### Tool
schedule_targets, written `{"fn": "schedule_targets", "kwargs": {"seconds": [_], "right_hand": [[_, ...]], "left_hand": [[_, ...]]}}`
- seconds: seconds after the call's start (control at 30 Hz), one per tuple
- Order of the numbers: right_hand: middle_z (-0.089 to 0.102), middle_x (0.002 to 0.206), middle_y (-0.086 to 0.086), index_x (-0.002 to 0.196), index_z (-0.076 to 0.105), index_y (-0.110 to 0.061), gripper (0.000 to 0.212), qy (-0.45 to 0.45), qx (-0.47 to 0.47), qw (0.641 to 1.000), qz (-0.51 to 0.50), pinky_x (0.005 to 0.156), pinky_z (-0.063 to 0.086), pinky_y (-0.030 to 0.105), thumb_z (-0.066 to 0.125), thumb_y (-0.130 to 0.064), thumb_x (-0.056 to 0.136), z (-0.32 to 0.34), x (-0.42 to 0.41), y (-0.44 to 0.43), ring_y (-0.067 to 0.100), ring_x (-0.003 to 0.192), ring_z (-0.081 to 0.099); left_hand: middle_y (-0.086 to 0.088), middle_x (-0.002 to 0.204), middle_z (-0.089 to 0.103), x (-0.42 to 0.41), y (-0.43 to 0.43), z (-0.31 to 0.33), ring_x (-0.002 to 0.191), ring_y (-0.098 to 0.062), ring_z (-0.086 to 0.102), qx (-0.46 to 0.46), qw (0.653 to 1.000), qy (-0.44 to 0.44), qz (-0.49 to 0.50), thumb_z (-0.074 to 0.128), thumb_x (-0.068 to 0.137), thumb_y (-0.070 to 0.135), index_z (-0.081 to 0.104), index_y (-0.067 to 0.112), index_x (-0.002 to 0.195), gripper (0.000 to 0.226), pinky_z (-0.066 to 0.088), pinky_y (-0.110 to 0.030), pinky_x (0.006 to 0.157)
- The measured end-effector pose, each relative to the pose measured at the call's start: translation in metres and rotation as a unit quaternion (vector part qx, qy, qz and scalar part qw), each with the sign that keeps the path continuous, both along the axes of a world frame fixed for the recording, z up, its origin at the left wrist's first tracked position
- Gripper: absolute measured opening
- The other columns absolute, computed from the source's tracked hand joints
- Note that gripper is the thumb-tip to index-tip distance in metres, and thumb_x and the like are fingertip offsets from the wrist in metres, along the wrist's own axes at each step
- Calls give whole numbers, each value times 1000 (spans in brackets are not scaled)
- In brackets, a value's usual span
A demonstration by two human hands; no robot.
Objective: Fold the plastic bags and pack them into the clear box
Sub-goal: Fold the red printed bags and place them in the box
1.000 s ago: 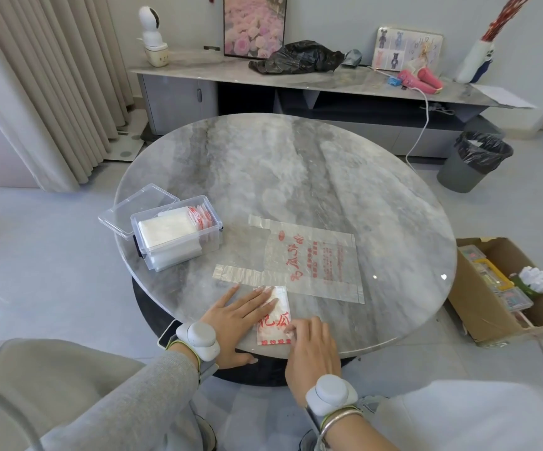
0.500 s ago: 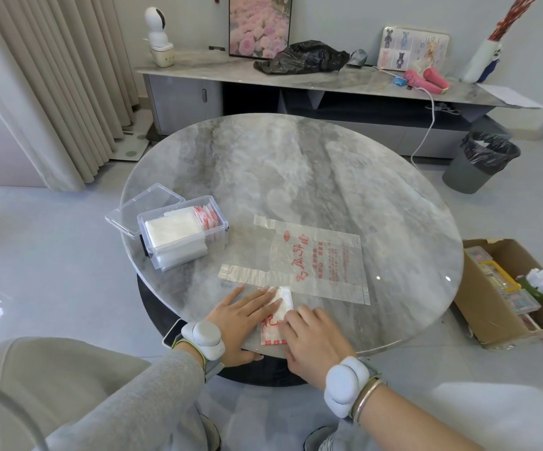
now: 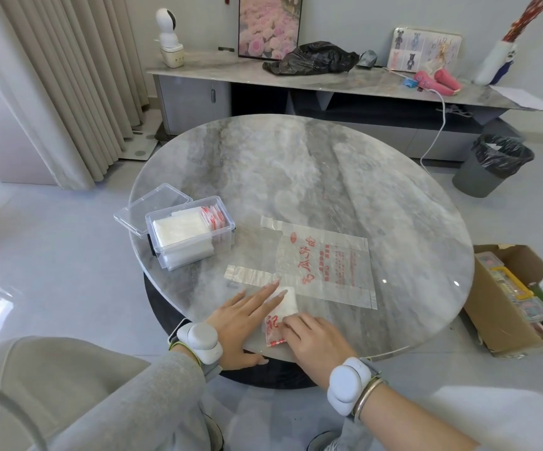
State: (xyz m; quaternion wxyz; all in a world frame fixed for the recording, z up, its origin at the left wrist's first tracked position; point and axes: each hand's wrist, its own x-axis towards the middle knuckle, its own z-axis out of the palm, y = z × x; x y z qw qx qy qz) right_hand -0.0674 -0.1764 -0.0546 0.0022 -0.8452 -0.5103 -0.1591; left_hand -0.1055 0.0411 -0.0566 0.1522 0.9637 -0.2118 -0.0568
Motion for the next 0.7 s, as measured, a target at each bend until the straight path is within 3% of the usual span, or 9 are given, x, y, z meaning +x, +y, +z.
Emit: {"fn": "schedule_targets", "kwargs": {"seconds": [0.03,0.1,0.13,0.2,0.33,0.47,0.7], "right_hand": [[62,90,-2,91,68,-15,20,5,5,1000,-2,58,50,26,55,-7,78,1,0,0,17,78,60],[63,91,-1,89,68,-14,19,17,14,1000,-6,57,50,27,66,-6,72,1,-1,1,18,80,61],[64,92,0,89,68,-13,21,22,18,1000,-8,58,51,27,69,-6,70,2,-1,2,20,84,62],[67,100,2,87,70,-13,21,30,33,999,-14,61,53,26,69,-4,68,3,-2,4,23,101,65],[63,124,5,86,69,-15,21,79,47,995,-46,59,55,23,68,-5,67,6,-3,6,26,122,56],[64,118,0,90,69,-18,41,151,47,984,-86,54,56,22,84,-10,52,5,-6,6,18,109,64],[65,109,-5,95,69,-19,46,149,57,983,-89,52,52,16,82,-11,52,6,-9,8,12,102,65]], "left_hand": [[7,163,-11,-1,2,4,148,-8,3,7,1000,-12,5,59,75,65,0,27,156,107,8,-33,120],[4,157,21,-3,7,11,141,-13,28,7,998,-64,16,57,75,70,33,23,146,89,30,-36,115],[4,145,38,-5,10,13,131,-15,40,6,995,-94,16,57,75,71,47,22,133,77,40,-38,107],[7,121,54,-6,16,15,112,-15,52,7,991,-134,7,56,76,70,58,23,111,58,48,-35,92],[10,105,61,-7,17,12,101,-13,56,21,984,-176,-27,56,81,62,64,26,96,40,51,-31,85],[12,101,64,-9,15,12,105,-15,58,20,979,-197,-41,54,84,58,66,26,93,35,52,-32,85],[11,107,64,-12,7,11,105,-15,57,7,980,-191,-50,57,86,53,67,24,102,35,51,-30,82]]}}
